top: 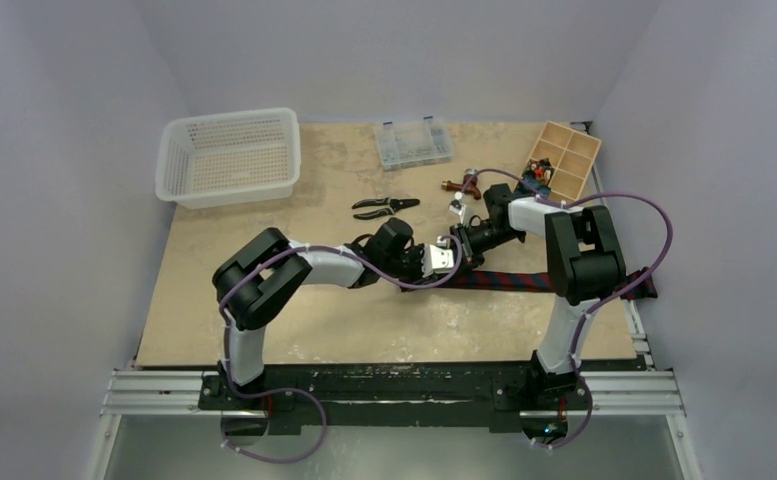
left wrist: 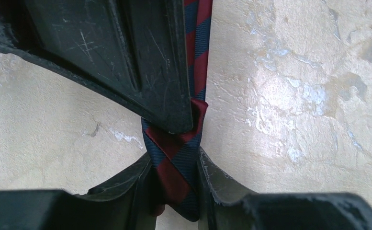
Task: Roll the ties
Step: Roll the tie at the center of the board.
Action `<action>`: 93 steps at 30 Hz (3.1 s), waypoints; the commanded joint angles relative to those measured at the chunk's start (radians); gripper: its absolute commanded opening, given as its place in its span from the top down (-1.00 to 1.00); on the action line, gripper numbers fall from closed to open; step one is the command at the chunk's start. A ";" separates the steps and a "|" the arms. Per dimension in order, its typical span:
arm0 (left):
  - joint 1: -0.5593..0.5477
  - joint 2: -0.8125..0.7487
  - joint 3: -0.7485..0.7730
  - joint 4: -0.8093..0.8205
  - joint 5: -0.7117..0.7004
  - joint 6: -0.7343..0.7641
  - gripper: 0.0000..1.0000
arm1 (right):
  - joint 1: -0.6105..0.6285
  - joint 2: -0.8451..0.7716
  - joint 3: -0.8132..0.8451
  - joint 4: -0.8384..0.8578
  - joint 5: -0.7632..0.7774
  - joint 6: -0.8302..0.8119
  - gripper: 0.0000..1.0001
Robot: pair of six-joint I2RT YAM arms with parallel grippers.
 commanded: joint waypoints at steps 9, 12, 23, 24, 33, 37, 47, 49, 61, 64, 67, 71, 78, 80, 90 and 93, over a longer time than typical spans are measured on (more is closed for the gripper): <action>0.026 -0.043 -0.023 -0.071 0.057 0.028 -0.01 | 0.017 -0.014 -0.003 0.034 0.091 0.012 1.00; 0.023 -0.030 0.001 -0.064 0.078 0.030 -0.17 | 0.024 -0.010 -0.012 0.051 0.094 0.017 1.00; -0.012 0.062 0.108 -0.028 0.048 -0.009 -0.56 | 0.025 -0.043 0.005 0.037 0.029 0.023 1.00; -0.017 0.070 0.108 -0.028 0.050 0.001 -0.50 | 0.025 -0.046 0.005 0.036 0.023 0.025 1.00; -0.018 0.047 0.054 -0.123 0.072 0.120 0.32 | 0.025 -0.038 0.051 -0.035 0.023 -0.006 1.00; -0.008 0.048 0.054 -0.168 0.069 0.139 0.46 | 0.025 -0.020 0.058 -0.061 0.078 -0.037 1.00; 0.037 0.019 0.040 -0.179 0.094 0.129 -0.05 | 0.028 0.046 0.008 0.069 0.210 0.010 1.00; 0.060 -0.005 0.013 -0.138 0.117 0.104 -0.23 | 0.028 0.058 -0.005 0.095 0.233 0.025 1.00; 0.113 -0.083 -0.073 -0.007 0.162 0.002 -0.06 | 0.032 0.086 0.008 0.094 0.278 0.030 1.00; 0.102 -0.078 -0.045 -0.003 0.170 -0.016 0.08 | 0.033 0.087 0.008 0.094 0.277 0.030 1.00; 0.086 -0.065 -0.022 0.001 0.172 -0.025 0.12 | 0.032 0.094 0.008 0.096 0.274 0.030 1.00; 0.071 -0.055 0.002 0.017 0.172 -0.043 0.24 | 0.036 0.095 0.007 0.096 0.274 0.030 1.00; 0.038 -0.063 0.064 0.010 0.189 -0.081 0.37 | 0.041 0.091 0.005 0.097 0.269 0.030 1.00; 0.026 -0.040 0.087 0.001 0.179 -0.088 0.37 | 0.043 0.089 0.005 0.100 0.264 0.030 1.00; 0.009 0.064 0.105 -0.073 0.112 -0.056 0.36 | 0.042 0.079 0.000 0.111 0.208 0.037 1.00; 0.009 0.068 0.094 -0.119 0.074 -0.032 0.37 | 0.043 0.072 0.000 0.106 0.195 0.032 1.00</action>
